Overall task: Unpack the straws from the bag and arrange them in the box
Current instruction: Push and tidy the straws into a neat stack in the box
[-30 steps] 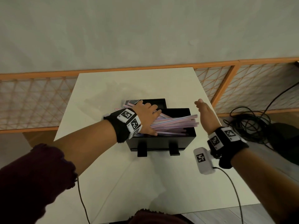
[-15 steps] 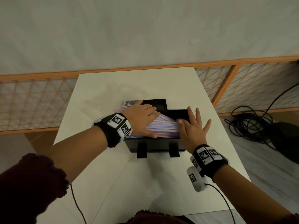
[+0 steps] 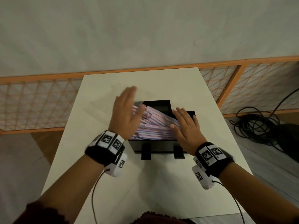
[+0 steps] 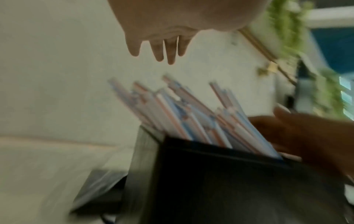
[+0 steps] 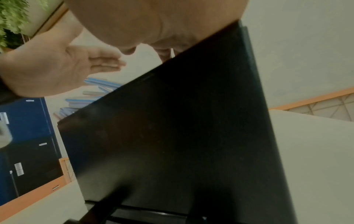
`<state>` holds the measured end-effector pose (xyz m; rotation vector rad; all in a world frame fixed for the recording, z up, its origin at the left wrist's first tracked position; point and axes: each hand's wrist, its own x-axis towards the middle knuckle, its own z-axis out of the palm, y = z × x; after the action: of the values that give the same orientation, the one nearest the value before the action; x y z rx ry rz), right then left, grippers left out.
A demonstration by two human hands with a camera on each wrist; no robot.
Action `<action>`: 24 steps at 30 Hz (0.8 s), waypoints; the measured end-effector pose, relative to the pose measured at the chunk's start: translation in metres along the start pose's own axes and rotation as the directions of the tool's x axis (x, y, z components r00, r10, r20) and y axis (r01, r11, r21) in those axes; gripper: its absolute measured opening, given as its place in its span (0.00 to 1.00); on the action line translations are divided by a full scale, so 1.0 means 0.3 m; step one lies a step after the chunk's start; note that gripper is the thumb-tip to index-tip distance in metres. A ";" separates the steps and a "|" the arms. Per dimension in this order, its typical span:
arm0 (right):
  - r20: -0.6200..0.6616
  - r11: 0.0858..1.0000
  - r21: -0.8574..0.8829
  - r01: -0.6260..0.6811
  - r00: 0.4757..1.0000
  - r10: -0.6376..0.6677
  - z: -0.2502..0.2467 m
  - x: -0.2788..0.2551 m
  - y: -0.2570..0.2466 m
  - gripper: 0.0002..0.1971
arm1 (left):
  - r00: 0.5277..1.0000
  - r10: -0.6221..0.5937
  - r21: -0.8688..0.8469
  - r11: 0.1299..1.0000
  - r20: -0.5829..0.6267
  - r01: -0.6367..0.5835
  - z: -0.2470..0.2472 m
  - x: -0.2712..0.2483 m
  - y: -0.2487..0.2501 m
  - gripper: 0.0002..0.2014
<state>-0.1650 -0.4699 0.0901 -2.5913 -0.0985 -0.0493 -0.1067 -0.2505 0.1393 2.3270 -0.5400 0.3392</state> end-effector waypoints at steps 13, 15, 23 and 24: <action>0.196 0.985 0.155 -0.068 0.980 0.037 -0.030 0.031 -0.027 0.33 | 0.789 -0.567 -0.482 0.637 0.235 0.602 0.045 0.007 -0.081 0.37; 0.032 0.949 0.254 -0.184 0.983 0.182 -0.066 0.053 -0.029 0.25 | 0.851 -0.511 -0.310 0.795 0.119 0.521 -0.007 0.007 -0.080 0.46; 0.616 -0.211 0.759 -0.615 0.575 0.538 -0.203 0.127 -0.055 0.33 | 0.816 0.075 0.552 0.701 0.573 -0.452 0.012 0.052 0.192 0.66; 0.644 -0.235 0.738 -0.633 0.556 0.526 -0.210 0.127 -0.056 0.34 | 0.771 0.063 0.563 0.647 0.634 -0.515 0.051 0.052 0.206 0.67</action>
<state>-0.1292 -0.4860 0.1545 -0.9526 0.8772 0.3886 -0.1206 -0.3062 0.1707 3.1253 -1.3164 -0.0381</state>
